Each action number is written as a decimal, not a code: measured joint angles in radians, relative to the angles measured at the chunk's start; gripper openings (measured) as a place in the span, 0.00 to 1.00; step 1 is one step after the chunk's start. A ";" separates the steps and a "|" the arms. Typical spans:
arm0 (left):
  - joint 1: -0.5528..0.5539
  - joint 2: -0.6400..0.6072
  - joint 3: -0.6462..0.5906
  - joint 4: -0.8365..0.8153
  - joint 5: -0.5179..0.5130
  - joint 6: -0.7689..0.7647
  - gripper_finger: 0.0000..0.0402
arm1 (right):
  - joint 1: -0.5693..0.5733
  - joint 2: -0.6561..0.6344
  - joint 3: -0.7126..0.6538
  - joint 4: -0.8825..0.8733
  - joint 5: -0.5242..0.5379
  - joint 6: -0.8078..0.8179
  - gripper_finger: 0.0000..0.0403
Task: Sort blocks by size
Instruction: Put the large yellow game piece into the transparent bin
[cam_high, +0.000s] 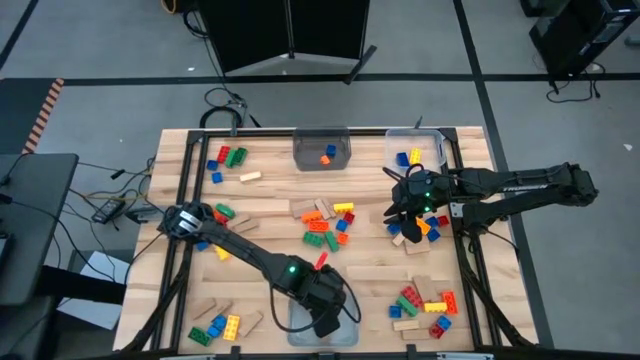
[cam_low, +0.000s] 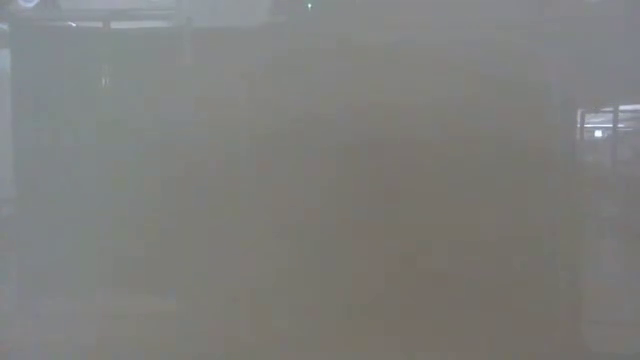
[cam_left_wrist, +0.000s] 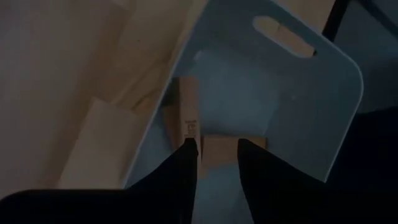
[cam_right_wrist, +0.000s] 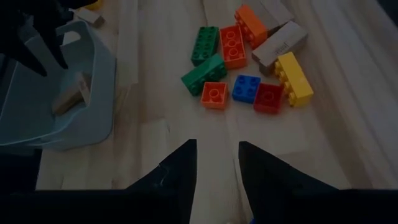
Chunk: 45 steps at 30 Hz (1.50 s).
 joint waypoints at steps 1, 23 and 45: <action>0.003 0.000 0.000 0.000 0.000 -0.009 0.31 | 0.000 0.000 0.000 0.000 0.000 0.008 0.33; 0.240 -0.481 -0.586 -0.036 -0.033 0.196 0.30 | -0.003 0.000 0.000 0.074 0.021 0.160 0.33; 1.138 -0.777 -0.905 -0.059 -0.026 1.061 0.30 | -0.066 0.000 0.000 0.360 0.140 0.216 0.33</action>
